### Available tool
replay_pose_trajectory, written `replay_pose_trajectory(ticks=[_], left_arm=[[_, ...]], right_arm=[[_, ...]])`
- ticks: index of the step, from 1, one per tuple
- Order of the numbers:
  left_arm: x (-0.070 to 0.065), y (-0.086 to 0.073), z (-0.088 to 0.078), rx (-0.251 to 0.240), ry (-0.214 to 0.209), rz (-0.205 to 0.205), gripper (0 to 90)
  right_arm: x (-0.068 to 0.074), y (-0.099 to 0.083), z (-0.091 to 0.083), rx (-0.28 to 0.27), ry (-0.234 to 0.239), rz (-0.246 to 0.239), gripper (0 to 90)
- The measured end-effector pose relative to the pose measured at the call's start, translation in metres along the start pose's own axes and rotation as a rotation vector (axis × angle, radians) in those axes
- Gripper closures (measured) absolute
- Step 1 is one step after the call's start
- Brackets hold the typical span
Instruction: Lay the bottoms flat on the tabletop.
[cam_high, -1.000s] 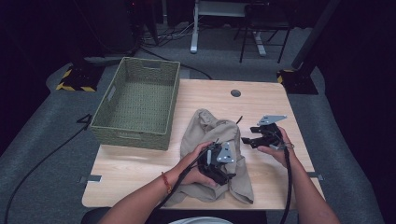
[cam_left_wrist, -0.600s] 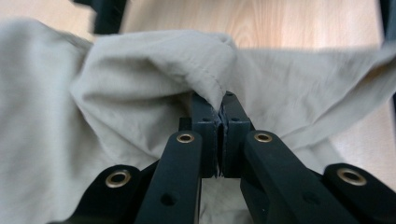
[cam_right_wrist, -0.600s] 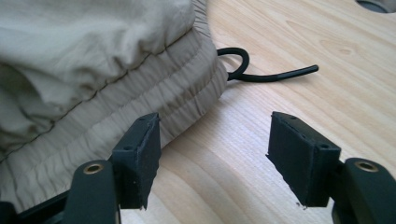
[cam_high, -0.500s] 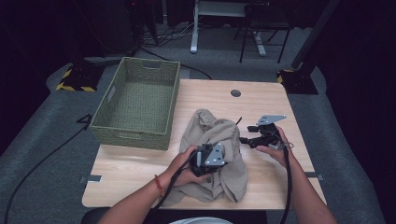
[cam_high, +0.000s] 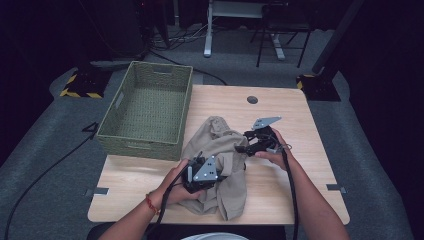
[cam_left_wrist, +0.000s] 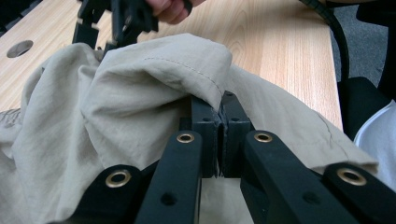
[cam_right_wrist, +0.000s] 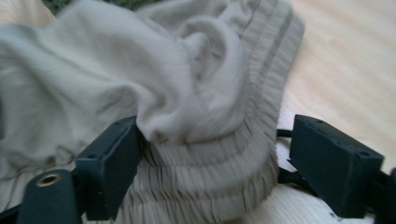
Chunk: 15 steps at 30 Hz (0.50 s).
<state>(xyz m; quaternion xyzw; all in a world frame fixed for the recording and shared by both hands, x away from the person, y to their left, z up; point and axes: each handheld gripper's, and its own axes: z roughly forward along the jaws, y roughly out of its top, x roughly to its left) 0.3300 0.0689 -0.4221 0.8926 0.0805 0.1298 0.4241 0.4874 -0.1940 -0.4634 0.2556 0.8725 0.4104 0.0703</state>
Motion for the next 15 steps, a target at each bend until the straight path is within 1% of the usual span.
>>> replay_pose_trajectory(ticks=[1, 2, 3, 4, 5, 6, 7, 8, 9, 11, 12, 13, 14, 15], left_arm=[[-0.001, -0.002, 0.0, -0.003, 0.0, -0.007, 87.6], [-0.002, -0.004, -0.002, 0.001, 0.006, 0.0, 87.6], [-0.002, -0.005, -0.003, -0.001, 0.013, -0.002, 87.6], [-0.002, -0.005, -0.003, -0.001, 0.013, -0.002, 87.6], [-0.001, -0.008, -0.006, -0.008, 0.023, -0.016, 87.6], [-0.001, -0.008, -0.006, -0.008, 0.023, -0.016, 87.6], [0.0, -0.01, -0.01, -0.02, 0.05, -0.033, 87.6], [0.001, -0.012, -0.012, -0.024, 0.061, -0.039, 87.6], [0.001, -0.013, -0.015, -0.024, 0.081, -0.04, 87.6], [0.002, -0.016, -0.022, -0.043, 0.106, -0.052, 87.7], [0.002, -0.016, -0.022, -0.043, 0.106, -0.052, 87.8], [0.002, -0.018, -0.027, -0.06, 0.126, -0.067, 87.8], [0.002, -0.018, -0.027, -0.06, 0.126, -0.067, 87.8], [0.004, -0.02, -0.032, -0.077, 0.142, -0.087, 87.9]], right_arm=[[-0.001, 0.0, 0.005, 0.018, 0.01, 0.014, 17.6], [-0.003, -0.001, 0.016, 0.053, 0.016, 0.014, 26.2], [-0.003, -0.002, 0.018, 0.062, 0.031, 0.021, 33.2], [-0.004, -0.002, 0.02, 0.069, 0.032, 0.017, 38.1], [-0.002, -0.002, 0.021, 0.077, 0.03, 0.002, 50.1], [-0.001, -0.002, 0.02, 0.083, 0.024, -0.014, 57.0], [0.0, 0.0, 0.017, 0.092, 0.009, -0.025, 62.6], [0.001, 0.0, 0.014, 0.095, -0.001, -0.034, 66.3], [0.003, 0.0, 0.008, 0.092, -0.018, -0.044, 67.7], [0.005, -0.004, -0.007, 0.079, -0.049, -0.024, 69.2], [0.005, -0.004, -0.007, 0.079, -0.049, -0.024, 69.2], [0.006, -0.011, -0.029, 0.067, -0.096, 0.005, 69.9], [0.006, -0.011, -0.029, 0.067, -0.096, 0.005, 69.9], [0.007, -0.019, -0.054, 0.052, -0.127, 0.046, 70.3]])
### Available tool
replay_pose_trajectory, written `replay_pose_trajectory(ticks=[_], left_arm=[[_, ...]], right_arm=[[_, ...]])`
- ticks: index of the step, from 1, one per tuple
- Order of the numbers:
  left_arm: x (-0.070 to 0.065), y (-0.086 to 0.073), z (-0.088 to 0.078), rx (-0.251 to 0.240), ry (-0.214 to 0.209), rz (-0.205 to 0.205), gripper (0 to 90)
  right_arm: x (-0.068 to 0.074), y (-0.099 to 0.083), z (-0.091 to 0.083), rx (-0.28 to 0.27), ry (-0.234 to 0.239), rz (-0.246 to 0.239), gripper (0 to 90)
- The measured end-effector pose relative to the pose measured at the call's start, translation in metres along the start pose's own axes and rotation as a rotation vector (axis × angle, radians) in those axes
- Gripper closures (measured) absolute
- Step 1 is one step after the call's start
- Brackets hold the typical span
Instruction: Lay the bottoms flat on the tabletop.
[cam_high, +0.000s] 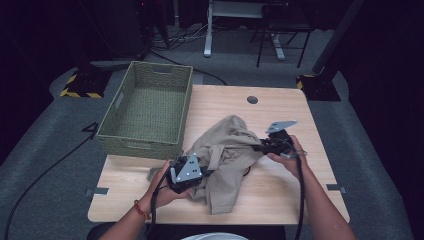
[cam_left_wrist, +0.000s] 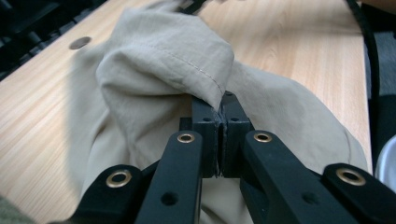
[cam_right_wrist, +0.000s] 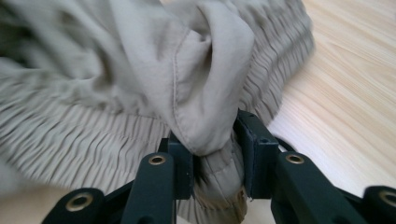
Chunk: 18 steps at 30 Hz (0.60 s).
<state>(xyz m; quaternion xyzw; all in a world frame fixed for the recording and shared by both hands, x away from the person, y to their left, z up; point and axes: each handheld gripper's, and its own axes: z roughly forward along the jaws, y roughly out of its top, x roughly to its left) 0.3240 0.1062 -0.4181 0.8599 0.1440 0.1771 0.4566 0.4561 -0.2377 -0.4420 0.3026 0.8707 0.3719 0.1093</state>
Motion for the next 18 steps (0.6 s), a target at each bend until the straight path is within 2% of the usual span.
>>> replay_pose_trajectory(ticks=[1, 3, 4, 5, 6, 7, 8, 9, 10, 12, 13, 14, 15, 16, 17, 18], left_arm=[[0.002, 0.0, -0.002, -0.006, 0.005, -0.008, 87.9], [0.004, -0.001, -0.003, -0.017, 0.004, -0.021, 87.9], [0.008, -0.001, -0.005, -0.027, 0.028, -0.049, 88.0], [0.011, -0.001, -0.006, -0.037, 0.029, -0.072, 88.0], [0.011, -0.001, -0.006, -0.037, 0.029, -0.072, 88.0], [0.014, -0.001, -0.006, -0.042, 0.047, -0.102, 88.0], [0.017, -0.002, -0.006, -0.042, 0.062, -0.116, 88.0], [0.019, -0.002, -0.006, -0.044, 0.064, -0.133, 88.0], [0.022, -0.004, -0.006, -0.039, 0.073, -0.151, 88.1], [0.029, -0.012, -0.005, -0.009, 0.101, -0.195, 88.0], [0.031, -0.016, -0.003, 0.006, 0.099, -0.205, 88.0], [0.031, -0.019, -0.001, 0.034, 0.125, -0.199, 88.0], [0.031, -0.019, -0.001, 0.034, 0.125, -0.199, 88.0], [0.03, -0.023, 0.002, 0.077, 0.144, -0.182, 88.0], [0.03, -0.026, 0.004, 0.105, 0.146, -0.174, 88.0], [0.03, -0.032, 0.006, 0.153, 0.16, -0.169, 88.0]], right_arm=[[-0.001, -0.004, -0.01, -0.009, -0.008, 0.017, 70.4], [-0.002, -0.013, -0.036, -0.014, -0.055, 0.046, 70.4], [-0.002, -0.018, -0.05, -0.028, -0.062, 0.065, 70.3], [-0.003, -0.022, -0.063, -0.035, -0.069, 0.09, 70.2], [-0.003, -0.022, -0.063, -0.035, -0.069, 0.09, 70.2], [-0.003, -0.024, -0.075, -0.041, -0.084, 0.106, 70.0], [-0.003, -0.025, -0.092, -0.057, -0.119, 0.119, 69.4], [-0.004, -0.025, -0.101, -0.068, -0.142, 0.132, 69.1], [-0.007, -0.023, -0.113, -0.079, -0.189, 0.145, 66.9], [-0.015, -0.021, -0.12, -0.105, -0.25, 0.194, 62.6], [-0.019, -0.02, -0.12, -0.112, -0.271, 0.203, 59.7], [-0.024, -0.02, -0.119, -0.116, -0.302, 0.21, 55.2], [-0.024, -0.02, -0.119, -0.116, -0.302, 0.21, 55.2], [-0.033, -0.02, -0.111, -0.121, -0.343, 0.236, 48.9], [-0.033, -0.02, -0.111, -0.121, -0.343, 0.236, 48.9], [-0.039, -0.021, -0.102, -0.094, -0.398, 0.219, 42.3]])
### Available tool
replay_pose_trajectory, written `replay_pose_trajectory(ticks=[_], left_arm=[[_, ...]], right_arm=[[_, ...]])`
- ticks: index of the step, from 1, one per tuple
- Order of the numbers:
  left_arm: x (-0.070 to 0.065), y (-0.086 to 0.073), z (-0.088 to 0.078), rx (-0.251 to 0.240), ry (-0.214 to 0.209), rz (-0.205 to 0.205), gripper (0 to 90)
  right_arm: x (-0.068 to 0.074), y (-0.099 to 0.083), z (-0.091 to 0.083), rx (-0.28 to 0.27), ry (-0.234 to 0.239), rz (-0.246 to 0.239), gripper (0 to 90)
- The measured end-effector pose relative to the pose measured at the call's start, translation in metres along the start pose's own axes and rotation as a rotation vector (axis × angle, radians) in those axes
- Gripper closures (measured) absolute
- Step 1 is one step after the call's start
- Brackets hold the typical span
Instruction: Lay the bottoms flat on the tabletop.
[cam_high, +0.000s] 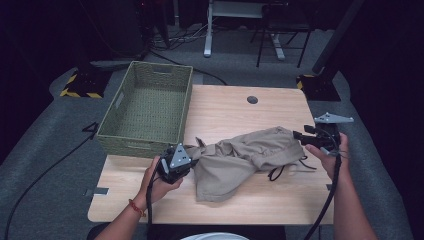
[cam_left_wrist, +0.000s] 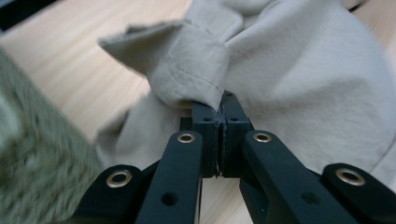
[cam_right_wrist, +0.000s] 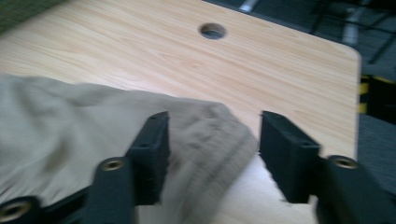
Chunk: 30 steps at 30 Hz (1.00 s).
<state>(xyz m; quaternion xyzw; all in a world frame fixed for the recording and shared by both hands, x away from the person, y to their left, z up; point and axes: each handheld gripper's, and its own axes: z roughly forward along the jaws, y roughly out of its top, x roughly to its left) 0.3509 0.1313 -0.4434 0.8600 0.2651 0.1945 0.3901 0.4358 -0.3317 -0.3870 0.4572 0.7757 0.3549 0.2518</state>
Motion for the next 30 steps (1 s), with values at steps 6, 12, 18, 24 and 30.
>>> replay_pose_trajectory(ticks=[6, 12, 18, 24, 30], left_arm=[[0.002, -0.015, 0.003, 0.038, -0.036, -0.021, 87.9], [-0.003, -0.022, 0.008, 0.072, -0.048, -0.008, 87.6], [-0.004, -0.024, 0.014, 0.095, -0.059, 0.0, 87.3], [-0.007, -0.026, 0.027, 0.139, -0.061, 0.031, 86.6], [-0.007, -0.025, 0.038, 0.2, -0.078, 0.062, 85.4]], right_arm=[[0.027, -0.011, 0.002, -0.097, 0.279, -0.195, 32.2], [0.09, -0.042, -0.001, -0.054, 0.508, -0.434, 24.9], [0.11, -0.07, 0.011, 0.016, 0.533, -0.521, 24.1], [0.119, -0.081, 0.026, 0.055, 0.509, -0.542, 19.7], [0.131, -0.086, 0.036, 0.077, 0.404, -0.6, 26.6]])
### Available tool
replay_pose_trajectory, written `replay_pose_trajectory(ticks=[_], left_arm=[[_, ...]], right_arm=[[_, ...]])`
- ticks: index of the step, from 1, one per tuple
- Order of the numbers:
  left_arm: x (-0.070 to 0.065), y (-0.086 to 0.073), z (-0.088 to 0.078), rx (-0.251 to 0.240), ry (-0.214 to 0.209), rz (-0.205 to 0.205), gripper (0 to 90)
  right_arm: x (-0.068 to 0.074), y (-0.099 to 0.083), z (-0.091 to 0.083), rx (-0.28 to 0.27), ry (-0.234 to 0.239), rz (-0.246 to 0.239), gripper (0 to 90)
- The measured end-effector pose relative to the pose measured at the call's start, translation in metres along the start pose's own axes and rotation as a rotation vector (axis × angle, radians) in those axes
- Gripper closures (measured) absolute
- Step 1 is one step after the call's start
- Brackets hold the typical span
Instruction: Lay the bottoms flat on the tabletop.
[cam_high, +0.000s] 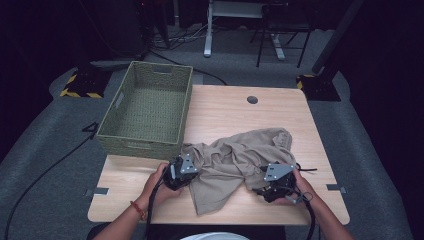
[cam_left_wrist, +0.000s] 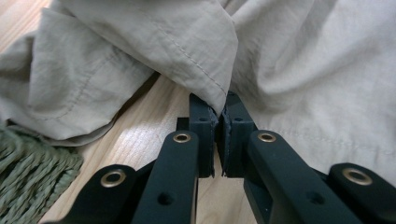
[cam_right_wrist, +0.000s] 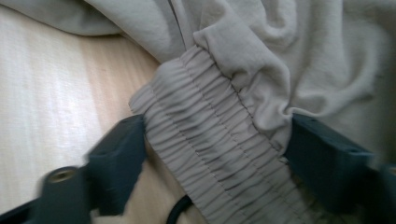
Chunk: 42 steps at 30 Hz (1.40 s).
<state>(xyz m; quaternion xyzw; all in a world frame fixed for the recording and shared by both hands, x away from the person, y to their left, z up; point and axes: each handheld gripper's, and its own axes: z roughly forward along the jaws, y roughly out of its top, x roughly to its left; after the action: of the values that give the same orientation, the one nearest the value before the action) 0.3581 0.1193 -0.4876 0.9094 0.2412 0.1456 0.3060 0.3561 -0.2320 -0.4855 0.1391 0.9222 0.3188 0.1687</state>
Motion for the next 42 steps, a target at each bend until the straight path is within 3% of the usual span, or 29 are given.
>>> replay_pose_trajectory(ticks=[1, 3, 4, 5, 6, 8, 10, 11, 14, 15, 16, 17, 19, 21, 22, 24, 25, 28, 30, 32, 33, 35, 37, 38, 41, 42], left_arm=[[0.0, 0.0, 0.0, 0.0, 0.0, 0.0, 85.4], [-0.002, 0.002, 0.002, 0.007, 0.001, 0.021, 85.3], [-0.002, 0.003, 0.003, 0.006, 0.002, 0.022, 85.2], [-0.002, 0.003, 0.003, 0.006, 0.002, 0.022, 85.3], [-0.002, 0.003, 0.003, 0.012, -0.004, 0.023, 85.3], [-0.002, 0.005, 0.005, 0.015, -0.005, 0.029, 85.3], [-0.002, 0.006, 0.005, 0.02, -0.009, 0.034, 85.3], [-0.002, 0.006, 0.005, 0.02, -0.009, 0.034, 85.3], [-0.001, 0.008, 0.006, 0.031, -0.027, 0.037, 85.4], [-0.001, 0.008, 0.006, 0.031, -0.027, 0.037, 85.5], [-0.001, 0.009, 0.006, 0.032, -0.037, 0.04, 85.6], [-0.002, 0.009, 0.006, 0.031, -0.041, 0.042, 85.6], [-0.004, 0.01, 0.005, 0.04, -0.074, 0.066, 85.8], [-0.005, 0.011, 0.005, 0.048, -0.085, 0.076, 85.9], [-0.006, 0.012, 0.004, 0.052, -0.097, 0.091, 85.9], [-0.01, 0.012, 0.003, 0.058, -0.133, 0.117, 86.4], [-0.014, 0.012, 0.001, 0.062, -0.146, 0.13, 86.6], [-0.022, 0.012, -0.001, 0.071, -0.178, 0.17, 87.0], [-0.026, 0.011, -0.002, 0.07, -0.19, 0.183, 87.1], [-0.032, 0.011, -0.005, 0.076, -0.215, 0.225, 87.2], [-0.035, 0.01, -0.007, 0.077, -0.226, 0.233, 87.4], [-0.044, 0.008, -0.013, 0.088, -0.277, 0.294, 87.5], [-0.048, 0.005, -0.018, 0.094, -0.316, 0.32, 87.6], [-0.05, 0.004, -0.02, 0.094, -0.33, 0.329, 87.6], [-0.053, 0.002, -0.024, 0.08, -0.332, 0.324, 86.8], [-0.053, 0.001, -0.027, 0.059, -0.336, 0.293, 84.1]], right_arm=[[0.0, 0.0, 0.0, 0.0, 0.0, 0.0, 26.6], [-0.002, 0.001, 0.001, 0.007, -0.036, 0.018, 42.0], [-0.002, 0.001, 0.0, -0.001, -0.039, 0.017, 63.5], [-0.002, 0.001, 0.0, -0.001, -0.039, 0.017, 63.5], [-0.003, 0.001, -0.002, -0.028, -0.018, 0.016, 69.4], [-0.003, 0.001, -0.003, -0.016, -0.067, 0.0, 78.4], [-0.007, 0.0, -0.01, -0.037, -0.068, 0.028, 84.8], [-0.007, 0.0, -0.01, -0.037, -0.068, 0.028, 84.8], [-0.018, 0.005, -0.035, -0.128, -0.092, 0.085, 86.2], [-0.018, 0.005, -0.035, -0.128, -0.092, 0.085, 86.2], [-0.025, 0.013, -0.052, -0.195, -0.121, 0.104, 86.4], [-0.025, 0.013, -0.052, -0.195, -0.121, 0.104, 86.4], [-0.04, 0.024, -0.072, -0.26, -0.165, 0.131, 86.4], [-0.053, 0.031, -0.082, -0.303, -0.2, 0.161, 86.5], [-0.053, 0.031, -0.082, -0.303, -0.2, 0.161, 86.5], [-0.07, 0.041, -0.091, -0.335, -0.246, 0.204, 86.5], [-0.087, 0.049, -0.095, -0.355, -0.28, 0.249, 86.6], [-0.117, 0.058, -0.095, -0.349, -0.339, 0.333, 86.5], [-0.125, 0.059, -0.094, -0.35, -0.341, 0.359, 86.6], [-0.149, 0.062, -0.089, -0.315, -0.387, 0.415, 86.5], [-0.159, 0.062, -0.086, -0.306, -0.38, 0.448, 86.5], [-0.178, 0.06, -0.079, -0.282, -0.415, 0.484, 86.3], [-0.19, 0.058, -0.072, -0.246, -0.439, 0.504, 86.1], [-0.196, 0.057, -0.067, -0.222, -0.457, 0.505, 85.9], [-0.205, 0.054, -0.058, -0.202, -0.445, 0.535, 85.2], [-0.211, 0.053, -0.045, -0.179, -0.443, 0.528, 81.8]])
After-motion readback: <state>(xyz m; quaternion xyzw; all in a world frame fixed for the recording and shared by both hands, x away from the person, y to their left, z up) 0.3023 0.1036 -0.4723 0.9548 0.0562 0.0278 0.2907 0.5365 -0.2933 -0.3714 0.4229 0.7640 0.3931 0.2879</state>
